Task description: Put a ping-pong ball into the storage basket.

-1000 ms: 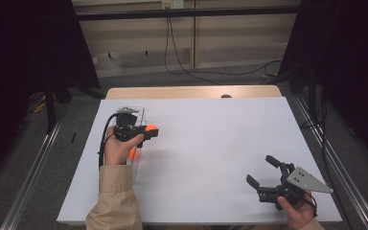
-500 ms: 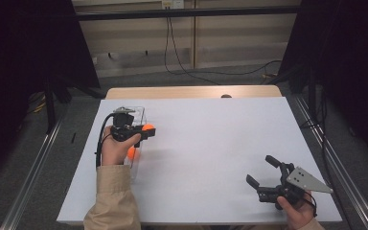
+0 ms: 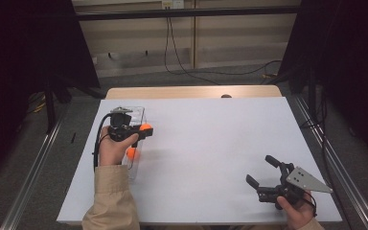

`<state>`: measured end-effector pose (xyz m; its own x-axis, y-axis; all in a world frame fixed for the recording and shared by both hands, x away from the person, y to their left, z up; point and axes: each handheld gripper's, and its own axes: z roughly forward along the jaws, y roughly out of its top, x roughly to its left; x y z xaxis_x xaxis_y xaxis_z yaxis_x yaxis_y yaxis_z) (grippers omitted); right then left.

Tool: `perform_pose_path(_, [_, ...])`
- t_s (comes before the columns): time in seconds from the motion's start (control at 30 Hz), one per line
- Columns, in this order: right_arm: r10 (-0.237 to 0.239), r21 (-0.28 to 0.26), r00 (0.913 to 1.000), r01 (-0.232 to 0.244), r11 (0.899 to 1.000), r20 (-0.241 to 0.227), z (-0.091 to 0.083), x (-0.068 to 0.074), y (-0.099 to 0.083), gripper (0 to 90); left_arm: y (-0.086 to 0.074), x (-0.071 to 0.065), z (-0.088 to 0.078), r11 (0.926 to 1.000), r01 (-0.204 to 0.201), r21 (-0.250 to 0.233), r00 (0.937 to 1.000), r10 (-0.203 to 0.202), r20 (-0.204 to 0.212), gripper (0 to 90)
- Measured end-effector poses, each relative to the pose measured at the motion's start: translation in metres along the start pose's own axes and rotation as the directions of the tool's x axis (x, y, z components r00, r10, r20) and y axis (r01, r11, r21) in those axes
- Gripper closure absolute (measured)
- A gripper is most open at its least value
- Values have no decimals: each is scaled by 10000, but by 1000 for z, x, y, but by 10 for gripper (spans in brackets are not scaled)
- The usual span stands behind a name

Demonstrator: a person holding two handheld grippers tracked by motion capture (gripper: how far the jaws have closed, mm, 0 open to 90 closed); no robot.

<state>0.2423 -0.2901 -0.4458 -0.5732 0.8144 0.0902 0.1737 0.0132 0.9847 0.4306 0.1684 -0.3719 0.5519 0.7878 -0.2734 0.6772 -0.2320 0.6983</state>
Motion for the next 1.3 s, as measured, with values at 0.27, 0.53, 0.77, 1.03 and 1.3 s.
perform_pose_path(0.27, [2, -3, 10000, -2, 10000, 4, 0, 0, 0, 28, -1, 3, -3, 10000, 0, -68, 10000, -1, -93, 509])
perform_pose_path(0.53, [-1, -9, 10000, 1, 10000, 9, 0, 0, 0, 28, -2, 5, -7, 9999, 56, -98, 9996, -59, -262, 509])
perform_pose_path(0.77, [-6, -9, 10000, 6, 10000, 7, 0, 0, 0, 28, -2, 7, -9, 9999, 106, -130, 9994, -110, -319, 509])
perform_pose_path(1.03, [-9, -13, 10000, 9, 10000, 1, 0, 0, 0, 28, -3, 11, -13, 9998, 127, -169, 9991, -133, -394, 509])
perform_pose_path(1.3, [-30, -16, 10000, 30, 10000, -2, 1, 0, 0, 28, -4, 14, -14, 9996, 184, -199, 9984, -194, -530, 509])
